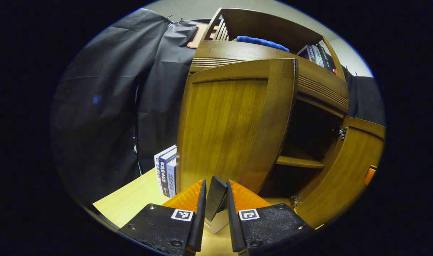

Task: Open the right door of the double-door shoe cabinet with the right hand, and open the left door with the left hand.

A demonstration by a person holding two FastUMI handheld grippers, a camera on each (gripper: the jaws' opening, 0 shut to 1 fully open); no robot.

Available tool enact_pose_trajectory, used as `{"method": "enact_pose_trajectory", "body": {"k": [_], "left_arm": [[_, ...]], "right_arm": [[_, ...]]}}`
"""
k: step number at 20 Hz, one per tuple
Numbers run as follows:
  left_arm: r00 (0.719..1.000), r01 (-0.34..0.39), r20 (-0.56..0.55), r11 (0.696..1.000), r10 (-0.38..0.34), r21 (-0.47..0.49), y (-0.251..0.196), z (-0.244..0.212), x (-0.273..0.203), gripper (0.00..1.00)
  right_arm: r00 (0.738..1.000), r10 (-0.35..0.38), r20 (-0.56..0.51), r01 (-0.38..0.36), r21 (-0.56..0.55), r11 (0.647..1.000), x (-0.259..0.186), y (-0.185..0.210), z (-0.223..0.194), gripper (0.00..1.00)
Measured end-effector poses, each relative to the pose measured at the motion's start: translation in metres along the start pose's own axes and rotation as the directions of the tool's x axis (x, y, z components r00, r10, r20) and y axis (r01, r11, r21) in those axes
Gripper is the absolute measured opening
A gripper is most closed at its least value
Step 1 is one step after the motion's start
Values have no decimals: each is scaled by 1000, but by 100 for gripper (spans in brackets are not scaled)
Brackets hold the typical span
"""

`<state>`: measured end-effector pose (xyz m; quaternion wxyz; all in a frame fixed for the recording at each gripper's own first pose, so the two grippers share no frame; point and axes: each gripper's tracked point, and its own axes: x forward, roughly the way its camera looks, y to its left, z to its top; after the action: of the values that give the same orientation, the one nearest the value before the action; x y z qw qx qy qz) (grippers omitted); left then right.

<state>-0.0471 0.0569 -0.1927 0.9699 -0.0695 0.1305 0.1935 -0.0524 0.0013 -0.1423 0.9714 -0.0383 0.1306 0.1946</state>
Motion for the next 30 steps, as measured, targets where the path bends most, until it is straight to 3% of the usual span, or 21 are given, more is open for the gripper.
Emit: {"method": "enact_pose_trajectory", "body": {"k": [13,18,23,24,26,27,30], "left_arm": [[995,-103,15,994,103,-21,66,10,-29,33],[996,-87,9,996,88,-21,79,12,-33,32],[993,-120,17,993,120,-9,98,18,-36,35],[994,-112,9,994,112,-15,99,16,-36,18],[994,-107,10,994,107,-16,102,18,-37,18],[994,-111,8,994,111,-9,104,17,-38,27],[991,-137,9,991,136,14,120,18,-38,27]], "right_arm": [[988,152,-10,-152,-9,988,20,52,-2,15],[983,181,-10,-182,-14,983,22,64,-2,15],[981,192,-2,-192,-23,981,23,71,1,15],[981,194,-4,-194,-22,981,23,72,0,15],[980,199,-6,-199,-19,980,25,76,-1,15],[979,203,-5,-203,-18,979,24,78,0,15],[977,212,0,-211,-25,977,25,83,2,15]]}}
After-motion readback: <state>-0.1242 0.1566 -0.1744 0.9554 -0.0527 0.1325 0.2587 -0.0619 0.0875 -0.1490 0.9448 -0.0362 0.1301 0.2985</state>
